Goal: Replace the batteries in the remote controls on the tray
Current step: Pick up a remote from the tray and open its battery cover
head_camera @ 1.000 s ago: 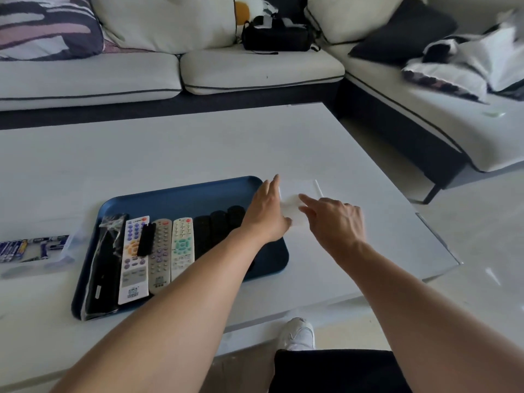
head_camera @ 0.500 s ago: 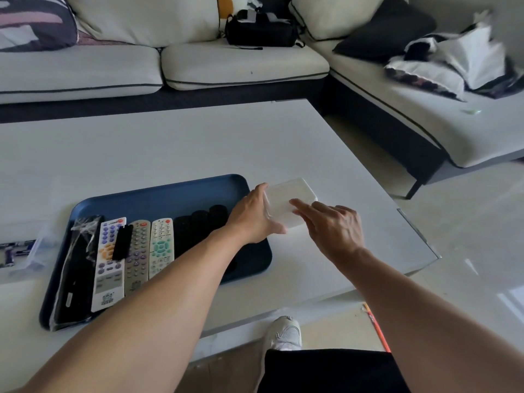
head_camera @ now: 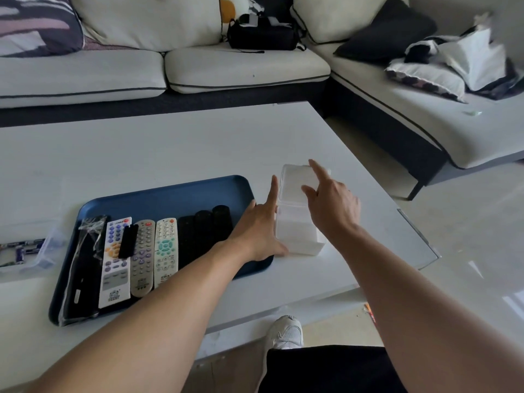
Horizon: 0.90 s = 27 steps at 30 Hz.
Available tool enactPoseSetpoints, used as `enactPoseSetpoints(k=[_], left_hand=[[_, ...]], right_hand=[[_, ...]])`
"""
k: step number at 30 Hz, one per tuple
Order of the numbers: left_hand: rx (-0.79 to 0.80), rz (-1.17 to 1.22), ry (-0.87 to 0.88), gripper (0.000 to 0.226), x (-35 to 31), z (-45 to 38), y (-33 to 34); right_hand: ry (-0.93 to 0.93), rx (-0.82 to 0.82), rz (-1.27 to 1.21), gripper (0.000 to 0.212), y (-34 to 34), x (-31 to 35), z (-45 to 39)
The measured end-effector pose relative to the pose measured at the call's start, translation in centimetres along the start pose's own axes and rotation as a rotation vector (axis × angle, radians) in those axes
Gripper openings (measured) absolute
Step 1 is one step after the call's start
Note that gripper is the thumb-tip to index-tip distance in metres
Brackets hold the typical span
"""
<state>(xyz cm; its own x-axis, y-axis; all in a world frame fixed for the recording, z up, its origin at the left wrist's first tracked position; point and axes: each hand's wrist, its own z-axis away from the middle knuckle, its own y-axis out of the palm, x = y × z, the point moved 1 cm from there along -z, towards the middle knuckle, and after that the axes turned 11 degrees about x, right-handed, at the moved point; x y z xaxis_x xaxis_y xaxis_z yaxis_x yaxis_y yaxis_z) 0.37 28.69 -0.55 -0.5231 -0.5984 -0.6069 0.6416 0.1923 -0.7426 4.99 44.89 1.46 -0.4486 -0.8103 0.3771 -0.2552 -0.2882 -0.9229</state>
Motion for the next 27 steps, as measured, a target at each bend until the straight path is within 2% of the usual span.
enactPoseSetpoints(k=[1, 4, 8, 10, 14, 19, 27], left_hand=[[-0.011, -0.016, 0.011, 0.146, 0.0, 0.2, 0.1], [-0.045, -0.089, 0.045, 0.148, 0.8, -0.1, 0.7], [-0.056, -0.210, 0.011, 0.129, 1.4, -0.8, 0.9], [-0.078, -0.213, 0.000, 0.118, 1.6, -0.9, 0.8], [-0.149, -0.189, -0.019, 0.094, 1.9, -1.4, 1.0], [-0.158, -0.167, -0.055, 0.124, 2.0, -0.9, 1.0], [-0.150, -0.144, -0.055, 0.134, 2.1, -0.5, 0.7]], right_hand=[[0.020, 0.077, 0.060, 0.053, 0.3, 0.0, -0.1], [0.024, 0.255, 0.196, 0.037, 0.9, 0.1, -0.3], [-0.026, 0.163, 0.060, 0.021, 0.9, 1.5, 0.0], [-0.053, 0.229, -0.080, 0.007, 0.9, 2.0, -0.2], [-0.114, 0.480, -0.133, 0.020, 1.6, 2.4, 0.3], [-0.127, 0.537, -0.113, 0.036, 2.5, 2.8, 1.0], [-0.121, 0.531, -0.090, 0.043, 2.4, 3.2, 1.3]])
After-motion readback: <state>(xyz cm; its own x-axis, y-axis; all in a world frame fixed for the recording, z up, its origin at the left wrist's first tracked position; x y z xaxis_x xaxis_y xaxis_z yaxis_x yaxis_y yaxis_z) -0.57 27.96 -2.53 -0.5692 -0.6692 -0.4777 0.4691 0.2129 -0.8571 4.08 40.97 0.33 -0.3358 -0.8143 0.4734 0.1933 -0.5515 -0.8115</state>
